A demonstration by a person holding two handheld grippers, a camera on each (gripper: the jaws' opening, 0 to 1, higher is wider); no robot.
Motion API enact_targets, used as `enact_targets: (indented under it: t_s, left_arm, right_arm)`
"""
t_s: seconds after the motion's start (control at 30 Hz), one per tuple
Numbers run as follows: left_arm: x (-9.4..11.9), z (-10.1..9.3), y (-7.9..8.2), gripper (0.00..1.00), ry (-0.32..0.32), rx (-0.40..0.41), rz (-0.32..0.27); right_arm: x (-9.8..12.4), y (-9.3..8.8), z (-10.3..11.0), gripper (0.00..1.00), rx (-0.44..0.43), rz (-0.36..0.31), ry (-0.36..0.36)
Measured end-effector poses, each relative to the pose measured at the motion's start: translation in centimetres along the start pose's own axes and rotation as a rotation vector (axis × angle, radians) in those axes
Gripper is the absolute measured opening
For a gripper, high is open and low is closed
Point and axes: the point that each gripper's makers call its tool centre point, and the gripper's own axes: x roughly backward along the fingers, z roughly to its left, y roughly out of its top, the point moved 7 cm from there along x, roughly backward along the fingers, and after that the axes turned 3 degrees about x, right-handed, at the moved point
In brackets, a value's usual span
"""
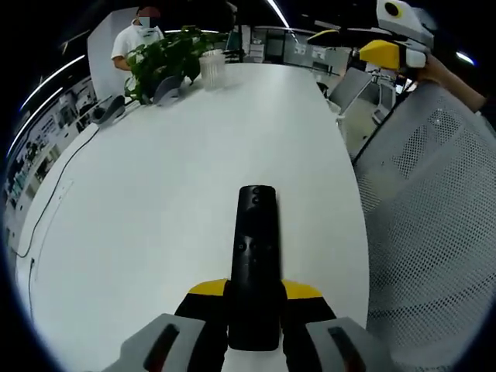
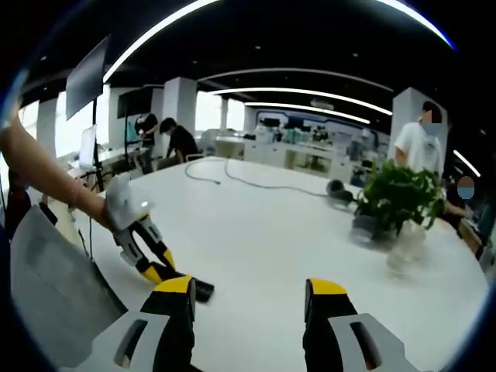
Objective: Press the specified remote control buttons in sequence, fully releasing each button before pressing the next.
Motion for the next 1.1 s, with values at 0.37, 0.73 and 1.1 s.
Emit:
enact_targets:
  t_s: [0.37, 0.73, 1.1]
  left_arm:
    - [0.4, -1.6, -0.8, 0.25, -0.005, 0.018, -0.02]
    - [0.7, -3.6, -1.5, 0.25, -0.001, -0.025, -0.004]
    - [0.9, -5.0, -1.9, 0.25, 0.006, -0.023, 0.005]
  right_arm:
    - [0.1, 0.0, 0.0, 0.54, 0.01, 0.0, -0.005]
    - [-0.1, 0.0, 0.3, 0.54, 0.027, 0.011, 0.01]
    - [-0.3, -0.1, 0.9, 0.54, 0.056, 0.026, 0.042]
